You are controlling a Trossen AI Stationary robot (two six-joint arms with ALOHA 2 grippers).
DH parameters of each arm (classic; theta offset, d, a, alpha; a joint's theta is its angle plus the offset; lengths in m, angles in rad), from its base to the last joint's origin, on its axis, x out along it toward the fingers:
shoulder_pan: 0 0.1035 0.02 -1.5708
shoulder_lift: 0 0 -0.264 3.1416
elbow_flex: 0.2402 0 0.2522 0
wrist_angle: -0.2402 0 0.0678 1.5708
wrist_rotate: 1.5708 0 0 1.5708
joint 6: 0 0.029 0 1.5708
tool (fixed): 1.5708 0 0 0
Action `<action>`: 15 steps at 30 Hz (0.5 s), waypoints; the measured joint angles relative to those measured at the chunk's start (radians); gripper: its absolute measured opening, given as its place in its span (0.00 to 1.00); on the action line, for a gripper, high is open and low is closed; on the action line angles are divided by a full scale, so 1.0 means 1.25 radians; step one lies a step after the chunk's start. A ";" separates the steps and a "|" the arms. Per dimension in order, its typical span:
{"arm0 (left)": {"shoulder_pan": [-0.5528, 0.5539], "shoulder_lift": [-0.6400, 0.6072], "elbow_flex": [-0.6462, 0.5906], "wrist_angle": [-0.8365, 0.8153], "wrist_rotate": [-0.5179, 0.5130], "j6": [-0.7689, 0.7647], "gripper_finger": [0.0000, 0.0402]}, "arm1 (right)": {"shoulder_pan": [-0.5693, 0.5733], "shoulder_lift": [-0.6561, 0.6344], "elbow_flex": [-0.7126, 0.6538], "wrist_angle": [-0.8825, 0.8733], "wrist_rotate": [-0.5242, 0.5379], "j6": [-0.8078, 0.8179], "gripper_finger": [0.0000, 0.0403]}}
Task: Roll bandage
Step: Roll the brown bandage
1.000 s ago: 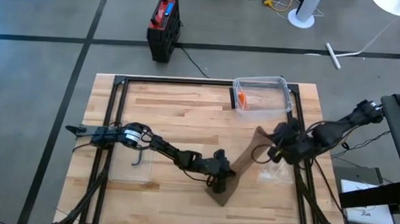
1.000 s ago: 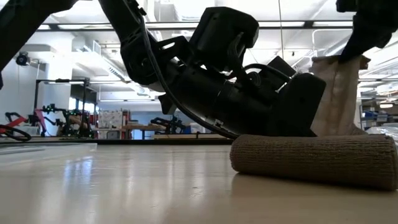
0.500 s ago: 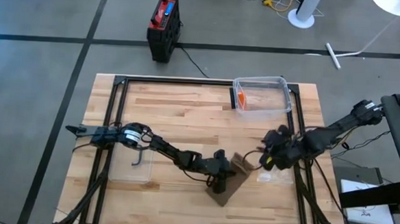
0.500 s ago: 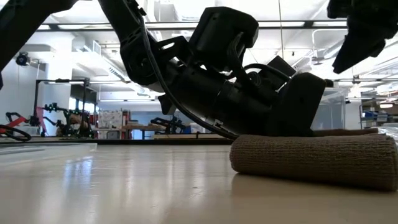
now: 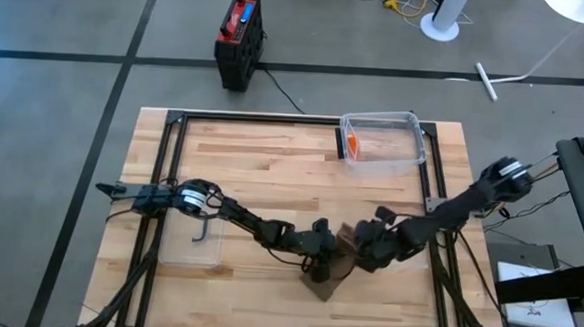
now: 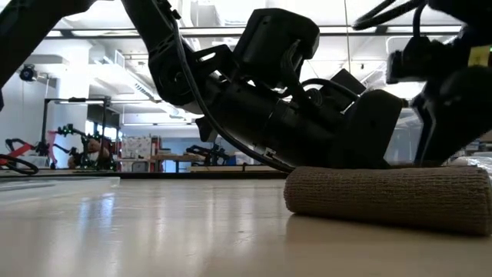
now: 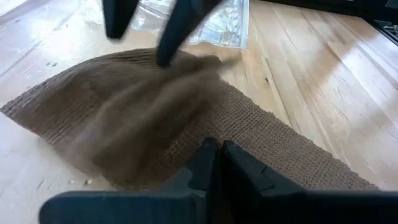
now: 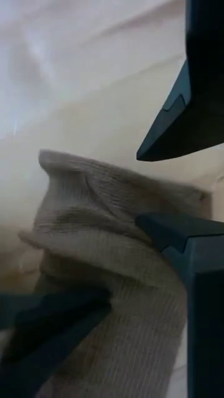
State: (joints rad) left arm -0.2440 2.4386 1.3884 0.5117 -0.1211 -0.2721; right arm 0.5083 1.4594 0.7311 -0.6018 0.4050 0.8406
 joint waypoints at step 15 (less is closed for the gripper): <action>0.000 0.000 0.000 0.000 0.002 0.001 0.08 | -0.019 0.081 -0.001 -0.051 0.002 -0.025 0.08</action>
State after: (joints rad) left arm -0.2440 2.4386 1.3884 0.5121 -0.1184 -0.2710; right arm 0.4851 1.5607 0.7302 -0.6660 0.4074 0.8095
